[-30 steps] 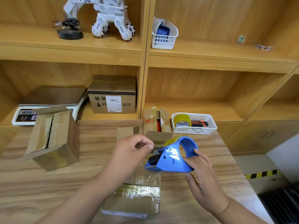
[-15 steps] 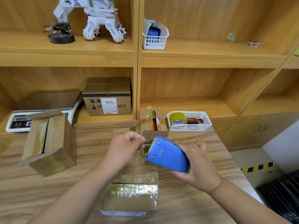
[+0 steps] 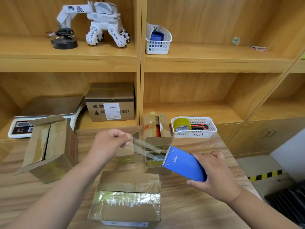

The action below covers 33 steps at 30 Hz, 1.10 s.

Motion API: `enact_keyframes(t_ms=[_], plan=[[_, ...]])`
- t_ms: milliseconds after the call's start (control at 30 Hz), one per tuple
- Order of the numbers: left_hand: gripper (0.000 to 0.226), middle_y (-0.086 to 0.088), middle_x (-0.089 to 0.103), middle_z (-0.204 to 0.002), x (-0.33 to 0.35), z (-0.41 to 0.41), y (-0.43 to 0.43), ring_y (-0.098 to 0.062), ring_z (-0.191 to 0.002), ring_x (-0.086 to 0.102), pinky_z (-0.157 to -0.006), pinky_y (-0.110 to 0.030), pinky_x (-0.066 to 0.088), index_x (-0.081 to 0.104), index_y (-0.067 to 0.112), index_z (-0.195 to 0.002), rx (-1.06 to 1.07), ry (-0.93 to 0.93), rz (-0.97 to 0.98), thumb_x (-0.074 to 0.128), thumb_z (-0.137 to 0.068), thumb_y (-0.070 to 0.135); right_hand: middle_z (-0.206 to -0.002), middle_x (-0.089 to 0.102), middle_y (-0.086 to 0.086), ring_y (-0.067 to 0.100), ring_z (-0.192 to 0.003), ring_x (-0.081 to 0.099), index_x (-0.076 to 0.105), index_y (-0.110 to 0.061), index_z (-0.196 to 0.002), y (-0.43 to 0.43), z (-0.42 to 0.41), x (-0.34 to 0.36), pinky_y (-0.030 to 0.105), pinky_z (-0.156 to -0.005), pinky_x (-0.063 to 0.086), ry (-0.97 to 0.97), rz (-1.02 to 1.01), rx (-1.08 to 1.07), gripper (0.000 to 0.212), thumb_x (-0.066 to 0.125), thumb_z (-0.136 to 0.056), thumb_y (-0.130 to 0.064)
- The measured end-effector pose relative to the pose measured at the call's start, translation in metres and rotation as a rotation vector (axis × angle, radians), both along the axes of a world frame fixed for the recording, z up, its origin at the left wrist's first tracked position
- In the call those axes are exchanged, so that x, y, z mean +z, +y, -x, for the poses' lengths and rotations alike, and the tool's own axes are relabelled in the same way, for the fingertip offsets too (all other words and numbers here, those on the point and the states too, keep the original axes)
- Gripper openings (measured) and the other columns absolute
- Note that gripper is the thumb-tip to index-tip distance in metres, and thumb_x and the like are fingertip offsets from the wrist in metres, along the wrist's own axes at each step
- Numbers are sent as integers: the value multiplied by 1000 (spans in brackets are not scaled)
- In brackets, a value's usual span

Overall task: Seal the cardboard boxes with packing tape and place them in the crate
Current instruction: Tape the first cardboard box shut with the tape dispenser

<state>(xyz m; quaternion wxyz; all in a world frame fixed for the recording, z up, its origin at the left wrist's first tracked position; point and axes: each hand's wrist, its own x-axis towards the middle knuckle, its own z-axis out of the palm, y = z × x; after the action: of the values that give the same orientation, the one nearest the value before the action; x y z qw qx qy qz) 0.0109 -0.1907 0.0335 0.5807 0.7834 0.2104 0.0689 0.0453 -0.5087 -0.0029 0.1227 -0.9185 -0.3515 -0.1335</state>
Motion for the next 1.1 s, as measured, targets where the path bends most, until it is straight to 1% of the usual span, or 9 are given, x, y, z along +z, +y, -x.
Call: enact_keyframes(t_ms=[133,233,367,500,733,833,900,1000,1100], plan=[[20,8,72,-69,-1,-6,4,-10,-68,64,-74,-32,51,72,18,-62,32,-14,-67,68,-82,21,-79,60,-11,9,-72,52,49,-23,-124,6,-2,-1,29,-76,30,-56,33,-14,79,57,-62,-70],[20,12,71,-68,2,-11,10,-8,-72,64,-68,-30,47,72,27,-62,28,-9,-134,68,-82,29,-80,60,-11,6,-74,46,47,-25,-124,7,-6,3,28,-76,31,-70,-6,0,77,59,-62,-68],[22,12,70,-64,5,-17,15,-9,-72,62,-71,-29,45,72,24,-61,2,33,-77,69,-83,25,-83,62,-11,7,-75,49,47,-29,-124,4,-9,5,27,-78,31,-20,-29,39,76,65,-61,-66],[27,11,70,-64,7,-22,5,-10,-66,63,-62,-26,44,70,18,-58,7,24,-171,68,-83,27,-78,63,-14,6,-69,53,55,-29,-118,10,-11,6,28,-72,38,6,43,-20,70,63,-59,-66],[31,27,67,-73,18,-19,-31,0,-58,57,-54,-25,45,62,30,-53,57,-74,-521,60,-84,33,-65,63,-8,13,-59,59,65,-23,-105,32,-16,4,27,-61,33,-25,121,-198,65,74,-50,-57],[26,23,65,-68,19,-16,-48,-1,-59,55,-51,-16,35,64,35,-58,65,-132,-758,58,-83,30,-59,60,-7,15,-53,58,67,-20,-99,40,-19,2,30,-59,34,-55,136,-256,65,78,-44,-52],[23,14,66,-62,16,-14,-59,-12,-56,57,-52,-16,31,69,29,-60,48,-270,-941,59,-80,24,-53,56,-6,18,-48,55,68,-19,-94,45,-21,1,30,-58,34,-70,124,-289,62,78,-41,-48],[29,6,60,-52,11,-18,-73,-19,-49,56,-53,-25,42,65,19,-53,-27,-501,-1177,51,-78,25,-47,51,-5,20,-42,51,66,-19,-80,52,-28,3,30,-56,35,-111,89,-341,49,77,-38,-41],[26,2,57,-50,11,-26,-82,-21,-47,54,-51,-26,41,61,16,-51,-30,-591,-1311,59,-77,19,-44,49,-4,21,-40,50,61,-19,-69,55,-37,8,30,-56,32,-133,49,-397,39,76,-40,-39]])
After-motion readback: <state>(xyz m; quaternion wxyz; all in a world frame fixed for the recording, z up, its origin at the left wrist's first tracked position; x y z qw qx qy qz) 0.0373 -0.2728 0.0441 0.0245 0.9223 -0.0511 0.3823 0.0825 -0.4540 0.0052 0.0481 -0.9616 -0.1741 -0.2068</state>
